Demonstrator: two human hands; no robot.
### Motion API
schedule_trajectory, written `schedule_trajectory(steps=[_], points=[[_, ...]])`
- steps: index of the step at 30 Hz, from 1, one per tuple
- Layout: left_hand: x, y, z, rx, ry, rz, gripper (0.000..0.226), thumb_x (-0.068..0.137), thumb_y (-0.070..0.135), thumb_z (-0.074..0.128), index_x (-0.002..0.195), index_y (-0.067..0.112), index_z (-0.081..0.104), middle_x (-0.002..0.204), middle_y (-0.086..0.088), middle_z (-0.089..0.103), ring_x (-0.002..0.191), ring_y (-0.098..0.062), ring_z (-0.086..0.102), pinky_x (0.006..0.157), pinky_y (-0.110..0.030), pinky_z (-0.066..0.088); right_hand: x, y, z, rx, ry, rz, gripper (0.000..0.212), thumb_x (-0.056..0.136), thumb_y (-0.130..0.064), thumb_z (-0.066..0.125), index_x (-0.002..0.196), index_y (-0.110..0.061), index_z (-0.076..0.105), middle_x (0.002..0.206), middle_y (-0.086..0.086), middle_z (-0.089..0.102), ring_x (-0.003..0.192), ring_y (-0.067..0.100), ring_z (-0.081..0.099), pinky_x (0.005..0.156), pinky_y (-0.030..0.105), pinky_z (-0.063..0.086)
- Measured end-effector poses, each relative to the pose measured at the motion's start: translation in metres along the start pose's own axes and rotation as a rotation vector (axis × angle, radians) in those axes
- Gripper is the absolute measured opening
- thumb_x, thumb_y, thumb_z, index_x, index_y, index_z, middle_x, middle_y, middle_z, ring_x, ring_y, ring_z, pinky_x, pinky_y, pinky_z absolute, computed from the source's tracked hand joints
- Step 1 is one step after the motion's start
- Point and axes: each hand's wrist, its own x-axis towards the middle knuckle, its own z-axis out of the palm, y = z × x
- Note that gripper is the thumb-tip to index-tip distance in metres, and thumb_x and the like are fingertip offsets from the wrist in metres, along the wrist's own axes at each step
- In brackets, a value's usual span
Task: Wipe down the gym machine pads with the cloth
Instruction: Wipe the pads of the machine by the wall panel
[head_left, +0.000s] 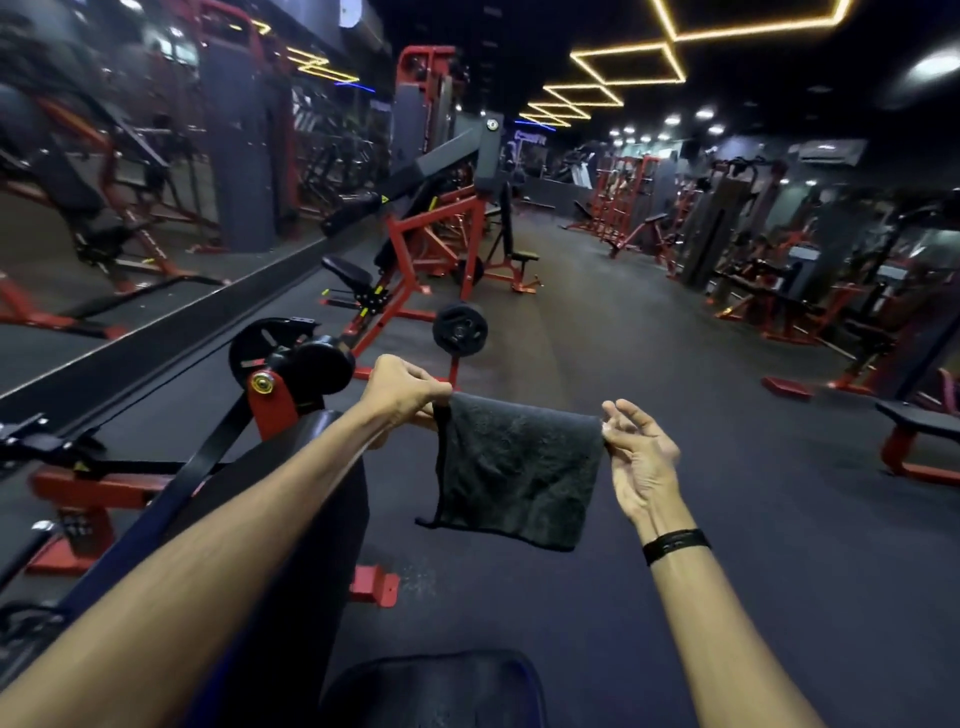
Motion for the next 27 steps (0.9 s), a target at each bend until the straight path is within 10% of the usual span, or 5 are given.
schedule_trajectory(steps=[12, 15, 21, 27], points=[[-0.019, -0.036, -0.032, 0.047, 0.318, -0.099, 0.027, 0.071, -0.019, 0.07, 0.063, 0.008, 0.072, 0.052, -0.005, 0.066, 0.044, -0.01, 0.056, 0.043, -0.017, 0.045, 0.048, 0.049, 0.051, -0.169, -0.421, 0.074, 0.023, 0.075, 0.006, 0.076, 0.093, -0.006, 0.069, 0.08, 0.002, 0.068, 0.07, 0.007, 0.063, 0.064, 0.016, 0.051], [-0.054, -0.036, -0.052, 0.094, 0.457, -0.113, 0.032, 0.067, -0.019, 0.076, 0.066, 0.013, 0.073, 0.05, 0.004, 0.066, 0.046, -0.006, 0.055, 0.055, -0.022, 0.048, 0.04, 0.065, 0.064, -0.332, -0.584, 0.077, 0.05, 0.054, -0.015, 0.089, 0.099, -0.005, 0.071, 0.079, 0.004, 0.059, 0.074, 0.011, 0.057, 0.07, 0.02, 0.052], [-0.151, -0.032, -0.048, 0.212, 0.689, -0.131, 0.033, 0.058, -0.018, 0.083, 0.083, 0.001, 0.076, 0.052, 0.011, 0.066, 0.048, 0.002, 0.058, 0.056, -0.016, 0.05, 0.005, 0.074, 0.074, -0.602, -0.99, -0.123, 0.032, 0.072, 0.011, 0.082, 0.096, -0.008, 0.072, 0.094, 0.006, 0.068, 0.083, 0.009, 0.059, 0.067, 0.009, 0.05], [-0.273, -0.033, -0.035, 0.205, 0.913, -0.196, 0.034, 0.058, -0.019, 0.081, 0.079, 0.007, 0.075, 0.08, -0.017, 0.073, 0.069, -0.018, 0.064, 0.069, -0.027, 0.054, -0.063, 0.086, 0.076, -0.483, -1.165, -0.079, 0.033, 0.074, 0.018, 0.076, 0.102, 0.002, 0.07, 0.085, 0.004, 0.068, 0.067, -0.009, 0.062, 0.067, 0.011, 0.052]])
